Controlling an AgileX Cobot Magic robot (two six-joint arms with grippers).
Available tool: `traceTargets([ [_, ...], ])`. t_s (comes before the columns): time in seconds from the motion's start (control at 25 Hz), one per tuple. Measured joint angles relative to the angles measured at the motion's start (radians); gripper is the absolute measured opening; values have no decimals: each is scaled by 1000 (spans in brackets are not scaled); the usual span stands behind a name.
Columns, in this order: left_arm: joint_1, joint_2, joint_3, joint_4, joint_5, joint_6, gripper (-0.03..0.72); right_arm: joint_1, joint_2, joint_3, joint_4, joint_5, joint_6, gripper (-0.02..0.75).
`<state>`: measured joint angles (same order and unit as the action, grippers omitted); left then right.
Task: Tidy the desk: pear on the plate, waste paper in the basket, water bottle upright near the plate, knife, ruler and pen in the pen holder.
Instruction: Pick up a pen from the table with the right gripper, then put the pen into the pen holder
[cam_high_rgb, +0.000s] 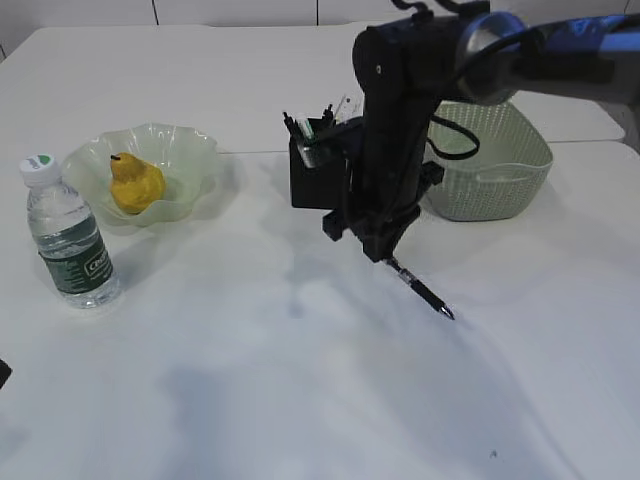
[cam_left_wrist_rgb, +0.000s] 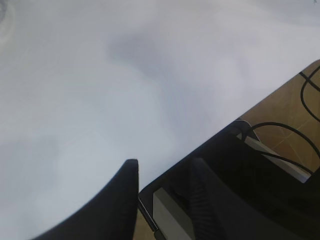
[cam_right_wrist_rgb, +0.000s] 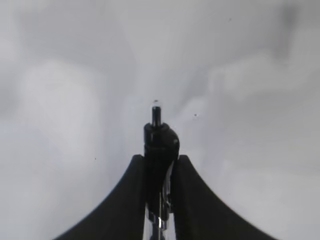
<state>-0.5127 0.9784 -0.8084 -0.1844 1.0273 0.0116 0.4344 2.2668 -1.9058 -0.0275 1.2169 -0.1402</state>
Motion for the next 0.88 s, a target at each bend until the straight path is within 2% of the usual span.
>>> traceTargets([
  [0.68,0,0,0,0,0,0,239,-2,-193,-18,-21,9,0,111],
  [0.88,0,0,0,0,0,0,239,-2,-229,-18,-43,-35,0,111],
])
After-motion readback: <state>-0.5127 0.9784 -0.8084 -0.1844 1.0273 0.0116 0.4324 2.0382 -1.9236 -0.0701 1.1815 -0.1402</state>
